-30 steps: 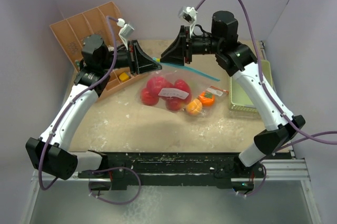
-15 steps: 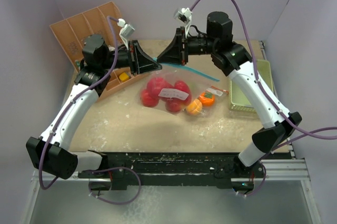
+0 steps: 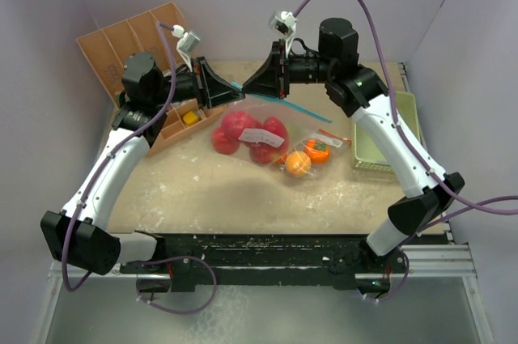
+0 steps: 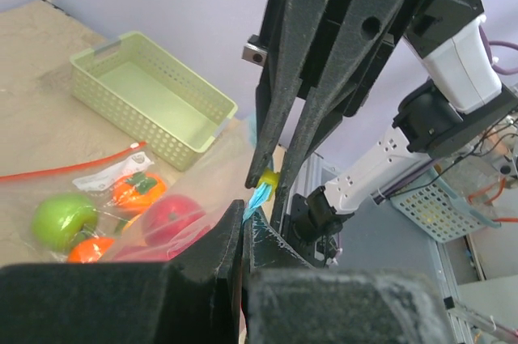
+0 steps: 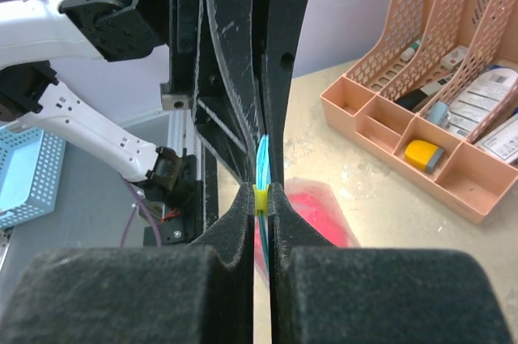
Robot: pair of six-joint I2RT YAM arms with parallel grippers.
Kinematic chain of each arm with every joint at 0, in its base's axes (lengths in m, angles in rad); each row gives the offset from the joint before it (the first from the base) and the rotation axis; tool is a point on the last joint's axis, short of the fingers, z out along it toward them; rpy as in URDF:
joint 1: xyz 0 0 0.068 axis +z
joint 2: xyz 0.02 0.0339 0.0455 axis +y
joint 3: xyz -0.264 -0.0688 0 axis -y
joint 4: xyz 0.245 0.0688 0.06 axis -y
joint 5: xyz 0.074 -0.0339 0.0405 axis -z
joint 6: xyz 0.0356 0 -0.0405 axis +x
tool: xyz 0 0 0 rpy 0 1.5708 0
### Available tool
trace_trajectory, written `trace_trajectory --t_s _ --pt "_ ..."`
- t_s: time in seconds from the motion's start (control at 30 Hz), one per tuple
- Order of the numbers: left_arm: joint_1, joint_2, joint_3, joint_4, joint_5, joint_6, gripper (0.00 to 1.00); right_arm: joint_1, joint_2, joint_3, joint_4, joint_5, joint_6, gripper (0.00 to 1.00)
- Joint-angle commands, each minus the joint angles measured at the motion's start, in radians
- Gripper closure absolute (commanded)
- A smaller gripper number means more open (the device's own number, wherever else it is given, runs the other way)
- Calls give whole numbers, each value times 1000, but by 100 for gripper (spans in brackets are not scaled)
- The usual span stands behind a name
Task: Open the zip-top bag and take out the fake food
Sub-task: Unzip the zipper food storage bag.
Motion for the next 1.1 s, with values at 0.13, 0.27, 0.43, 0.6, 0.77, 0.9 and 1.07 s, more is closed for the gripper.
trace_trajectory --t_s 0.13,0.27,0.43,0.6,0.77,0.9,1.07 --pt "105 -47 22 278 -43 -169 100 -47 -63 -42 -54 -19 -32 100" --pt "151 -57 27 323 -37 -213 100 -85 -80 -53 -74 -20 -51 100" --pt "267 -66 24 332 -77 -263 100 -147 -125 -106 -97 -12 -78 100" --pt "412 -42 6 431 -183 -401 100 -208 -187 -173 -129 26 -112 100" --pt "483 3 33 488 -186 -472 100 -225 -217 -181 -196 80 -175 100" --pt "481 33 43 542 -156 -504 100 -225 -215 -190 -172 74 -157 100" --pt "469 24 34 523 -82 -475 100 -225 -194 -182 -143 73 -139 100"
